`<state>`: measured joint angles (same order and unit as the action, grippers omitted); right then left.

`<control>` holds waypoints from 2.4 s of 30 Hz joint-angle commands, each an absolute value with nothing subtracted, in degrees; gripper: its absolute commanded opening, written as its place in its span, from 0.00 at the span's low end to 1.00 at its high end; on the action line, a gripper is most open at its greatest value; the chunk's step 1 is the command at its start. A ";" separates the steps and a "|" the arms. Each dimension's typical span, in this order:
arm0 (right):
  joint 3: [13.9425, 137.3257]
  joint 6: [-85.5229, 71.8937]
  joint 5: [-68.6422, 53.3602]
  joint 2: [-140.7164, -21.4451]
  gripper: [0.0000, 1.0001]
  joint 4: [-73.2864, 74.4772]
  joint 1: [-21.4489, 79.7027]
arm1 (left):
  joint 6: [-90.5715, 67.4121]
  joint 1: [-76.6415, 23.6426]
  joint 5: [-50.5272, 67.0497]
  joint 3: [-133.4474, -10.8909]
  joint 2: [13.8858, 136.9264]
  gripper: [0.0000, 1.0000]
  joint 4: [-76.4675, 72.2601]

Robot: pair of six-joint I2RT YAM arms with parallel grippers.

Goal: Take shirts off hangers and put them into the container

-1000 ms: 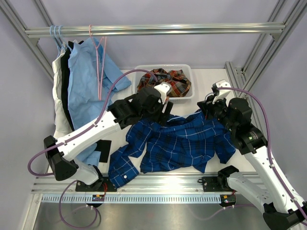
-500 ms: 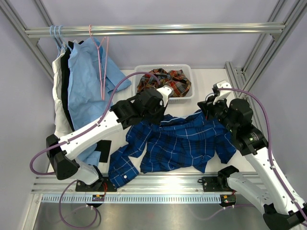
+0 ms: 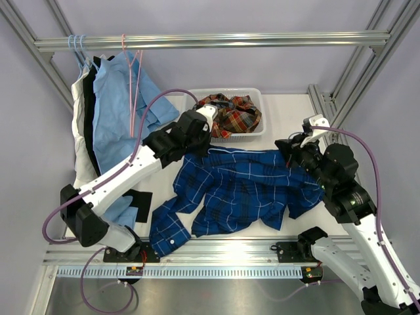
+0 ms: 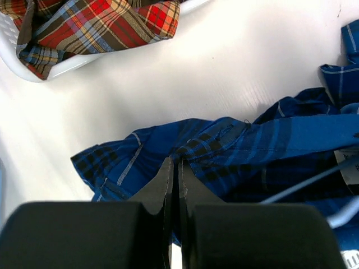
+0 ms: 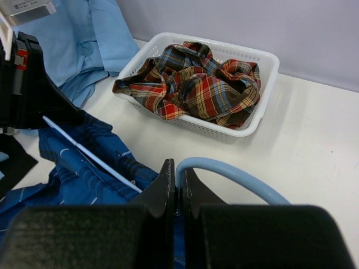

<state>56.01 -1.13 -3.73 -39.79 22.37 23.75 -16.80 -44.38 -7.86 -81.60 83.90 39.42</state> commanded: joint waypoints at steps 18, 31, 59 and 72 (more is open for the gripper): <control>61.96 -4.92 -3.95 -40.60 0.00 16.08 23.29 | -14.00 -40.44 11.07 -53.62 64.08 0.84 18.37; 62.14 -3.52 -13.97 -46.84 0.00 17.58 23.38 | 1.23 -32.00 18.27 -57.74 55.37 0.99 23.47; 65.22 -1.14 -21.27 -53.26 0.00 17.23 23.29 | 8.70 -38.32 38.14 -68.91 68.47 0.53 33.75; 58.54 -4.57 -16.45 -52.21 0.69 19.68 23.29 | 5.28 -38.32 29.28 -69.43 64.87 0.00 32.87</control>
<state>60.27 -3.46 -19.11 -53.21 19.62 23.46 6.90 -38.41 34.30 -67.90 67.46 34.52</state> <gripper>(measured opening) 0.626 0.031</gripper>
